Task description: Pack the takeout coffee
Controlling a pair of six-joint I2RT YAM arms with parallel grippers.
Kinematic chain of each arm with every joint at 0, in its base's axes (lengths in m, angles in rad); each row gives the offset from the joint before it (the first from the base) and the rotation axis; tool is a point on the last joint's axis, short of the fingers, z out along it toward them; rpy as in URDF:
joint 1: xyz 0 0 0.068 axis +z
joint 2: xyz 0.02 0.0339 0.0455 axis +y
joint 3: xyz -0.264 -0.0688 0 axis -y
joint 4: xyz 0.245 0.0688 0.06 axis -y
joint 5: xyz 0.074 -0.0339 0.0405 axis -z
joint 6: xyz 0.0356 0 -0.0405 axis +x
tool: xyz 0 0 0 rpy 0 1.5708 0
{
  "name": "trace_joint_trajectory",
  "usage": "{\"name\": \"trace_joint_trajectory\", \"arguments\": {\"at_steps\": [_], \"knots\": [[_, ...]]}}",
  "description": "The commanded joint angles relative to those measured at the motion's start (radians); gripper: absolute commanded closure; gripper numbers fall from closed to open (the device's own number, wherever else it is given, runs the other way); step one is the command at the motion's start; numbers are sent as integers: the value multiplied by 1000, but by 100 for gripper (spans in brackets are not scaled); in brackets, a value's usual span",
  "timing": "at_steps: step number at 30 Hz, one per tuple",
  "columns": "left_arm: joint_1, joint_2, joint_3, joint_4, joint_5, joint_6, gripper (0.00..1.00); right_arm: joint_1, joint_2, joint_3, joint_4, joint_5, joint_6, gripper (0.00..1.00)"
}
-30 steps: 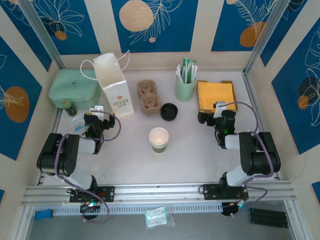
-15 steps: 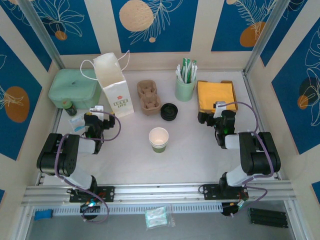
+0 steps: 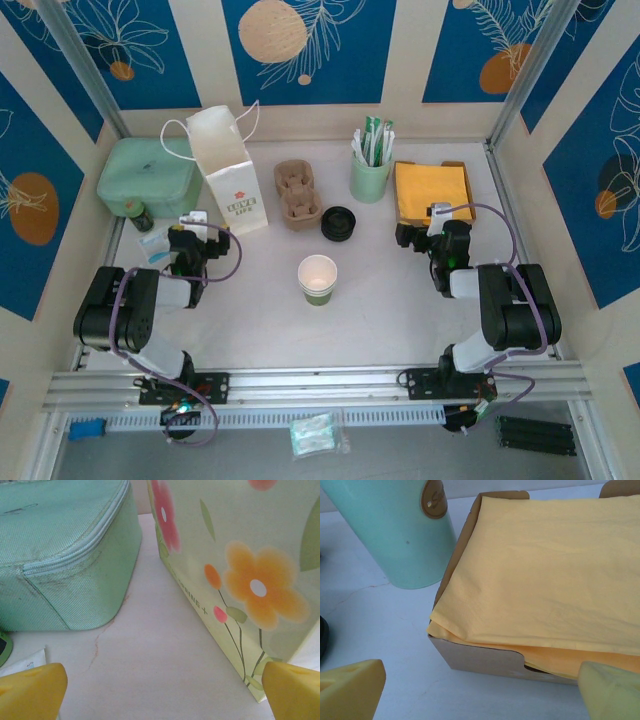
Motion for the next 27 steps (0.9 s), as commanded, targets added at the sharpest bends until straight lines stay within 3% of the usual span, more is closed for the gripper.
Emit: {"name": "trace_joint_trajectory", "arguments": {"at_steps": [1, 4, 9, 13, 18, 23, 27], "knots": [[-4, 4, 0, 13, -7, -18, 1, -7, -3, 13, 8, -18, -2, 1], [-4, 1, -12, 35, -6, -16, 1, -10, -22, 14, -9, -29, 2, 1], [-3, -49, -50, 56, -72, -41, 1, 7, -168, 120, -304, -1, -5, 1], [-14, -97, -86, 94, -106, -33, 1, -3, -283, 166, -464, 1, 120, 1], [-14, -297, -32, -166, -158, -60, 1, -63, -403, 233, -693, -22, 469, 1], [-14, -526, 47, -519, -217, -169, 0, -95, -468, 310, -830, -269, 481, 0], [-15, -698, 128, -869, -191, -330, 1, -27, -481, 442, -1073, -377, 438, 10]]}}
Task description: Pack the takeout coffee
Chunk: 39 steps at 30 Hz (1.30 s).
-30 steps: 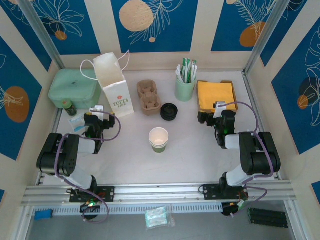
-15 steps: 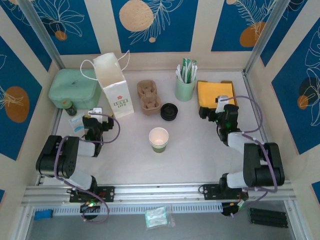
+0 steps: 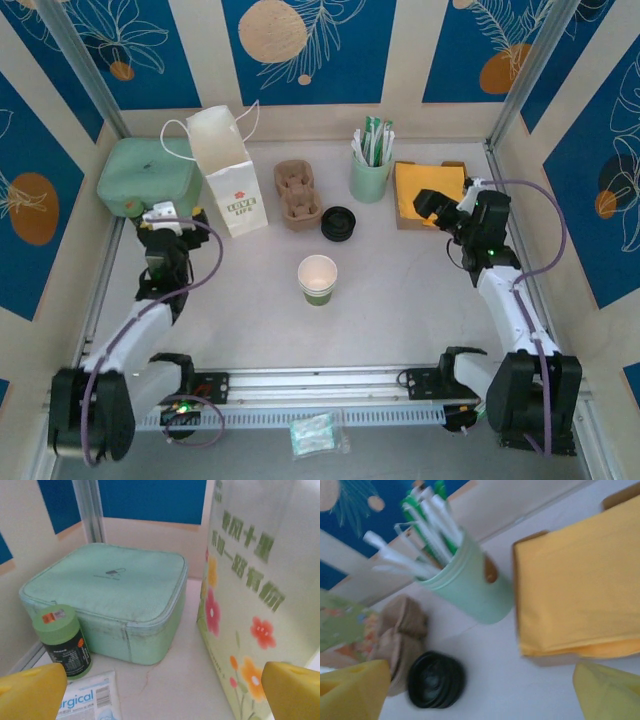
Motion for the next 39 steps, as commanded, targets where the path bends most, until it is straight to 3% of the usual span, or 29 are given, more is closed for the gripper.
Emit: {"name": "trace_joint_trajectory", "arguments": {"at_steps": [1, 7, 14, 21, 24, 29, 39], "knots": [[-7, -119, 78, -395, 7, -177, 1, 72, -16, 127, -296, -159, -16, 14], [-10, -259, 186, -751, 204, -290, 1, 319, 58, 347, -685, -109, -106, 25], [-66, -239, 306, -924, 420, -326, 1, 569, 200, 481, -873, -22, -127, 36], [-362, -144, 394, -984, 265, -304, 1, 704, 375, 545, -899, 32, -125, 47], [-444, -98, 402, -979, 206, -307, 1, 731, 429, 566, -895, 42, -121, 51], [-494, -49, 393, -943, 190, -316, 1, 756, 489, 597, -911, 76, -129, 60], [-508, -20, 393, -905, 190, -302, 1, 760, 515, 614, -916, 93, -130, 74]]}}
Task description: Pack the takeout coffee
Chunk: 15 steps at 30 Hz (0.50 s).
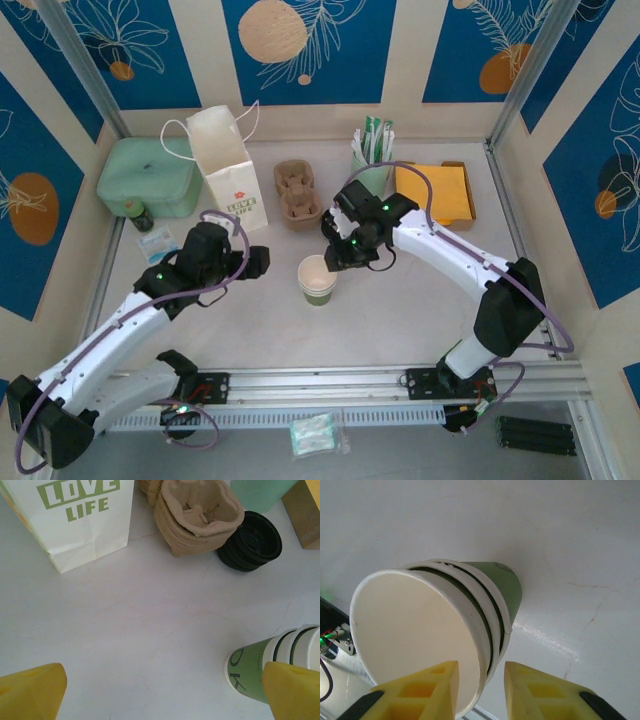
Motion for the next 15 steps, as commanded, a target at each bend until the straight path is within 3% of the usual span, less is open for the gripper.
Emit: {"name": "trace_joint_trajectory", "arguments": {"at_steps": [1, 5, 11, 15], "knots": [[-11, 3, 16, 22, -18, 7, 1, 5, 26, 35, -28, 3, -4, 76], [-11, 1, 11, 25, -17, 10, 1, 8, 46, 46, -29, -4, -2, 90], [-11, -15, 3, 23, -19, 12, 1, 16, 69, 63, -30, -2, 2, 91], [-12, -24, 3, 15, -27, 15, 1, 21, 81, 69, -13, -13, 12, 100]]}}
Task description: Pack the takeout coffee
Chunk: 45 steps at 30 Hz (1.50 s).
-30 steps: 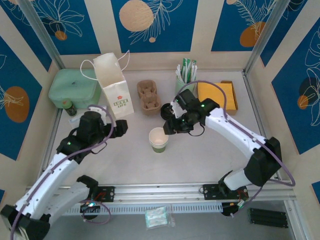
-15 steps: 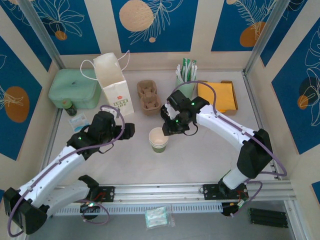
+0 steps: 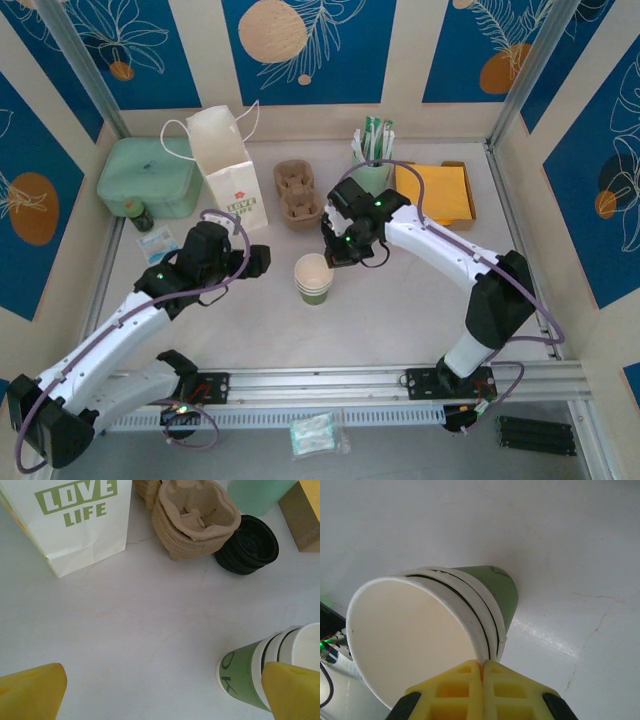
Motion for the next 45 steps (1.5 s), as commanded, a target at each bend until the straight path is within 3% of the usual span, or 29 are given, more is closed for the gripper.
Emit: {"name": "trace_joint_trajectory", "arguments": {"at_steps": [1, 9, 22, 45], "knots": [[-10, -28, 3, -2, -27, 12, 1, 11, 25, 19, -1, -18, 11, 100], [-9, -39, 6, -11, -41, 8, 1, 25, 87, 85, 91, -12, 50, 100], [-10, -32, 22, -31, -55, -9, 0, 45, 315, 362, 116, -12, 45, 100], [-9, -42, 92, -85, -75, -51, 0, 29, 317, 455, 78, -50, 13, 100]]}}
